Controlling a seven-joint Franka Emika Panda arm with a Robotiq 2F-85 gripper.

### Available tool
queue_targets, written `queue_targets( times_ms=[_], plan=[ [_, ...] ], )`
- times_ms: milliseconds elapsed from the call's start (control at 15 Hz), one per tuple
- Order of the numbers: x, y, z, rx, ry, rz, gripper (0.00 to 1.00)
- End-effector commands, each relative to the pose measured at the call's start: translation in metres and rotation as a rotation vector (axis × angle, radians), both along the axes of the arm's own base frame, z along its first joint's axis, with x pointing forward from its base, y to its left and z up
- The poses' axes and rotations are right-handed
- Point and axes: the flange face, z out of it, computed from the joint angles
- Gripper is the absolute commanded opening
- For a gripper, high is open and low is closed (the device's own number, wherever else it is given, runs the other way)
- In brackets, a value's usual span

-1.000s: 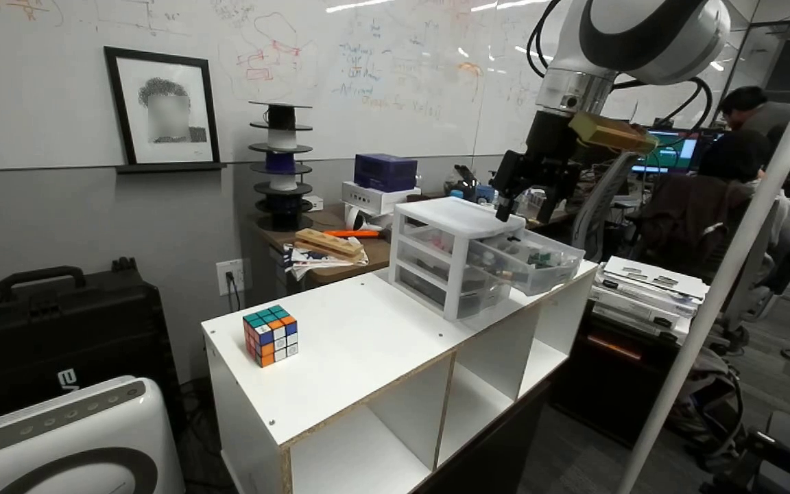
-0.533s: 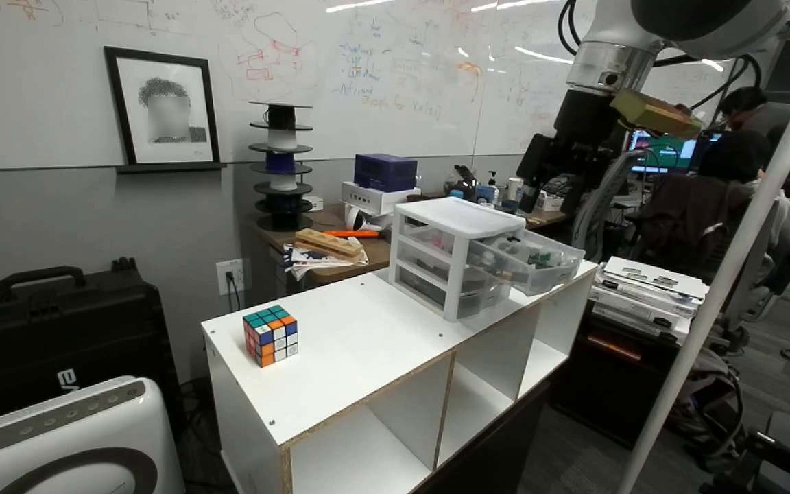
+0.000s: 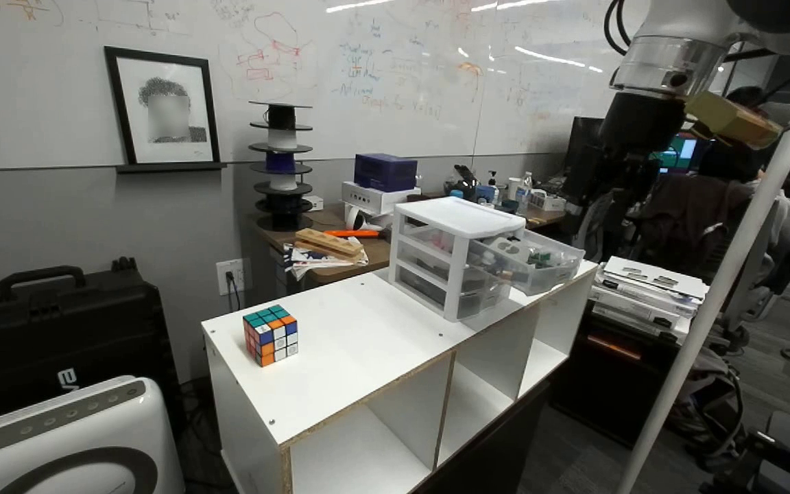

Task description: Put the plastic and the white object into the drawer.

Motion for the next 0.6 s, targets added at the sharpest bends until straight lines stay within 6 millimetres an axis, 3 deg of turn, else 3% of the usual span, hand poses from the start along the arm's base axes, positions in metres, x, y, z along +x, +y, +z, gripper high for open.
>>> queue_targets(
  times_ms=[0,333,533],
  plan=[
    [-0.027,0.002,-0.002,-0.012,0.017,0.010,1.00],
    [-0.034,-0.010,-0.036,-0.038,0.104,-0.005,1.00],
    [-0.025,-0.024,-0.066,-0.075,0.130,0.003,1.00]
  ],
)
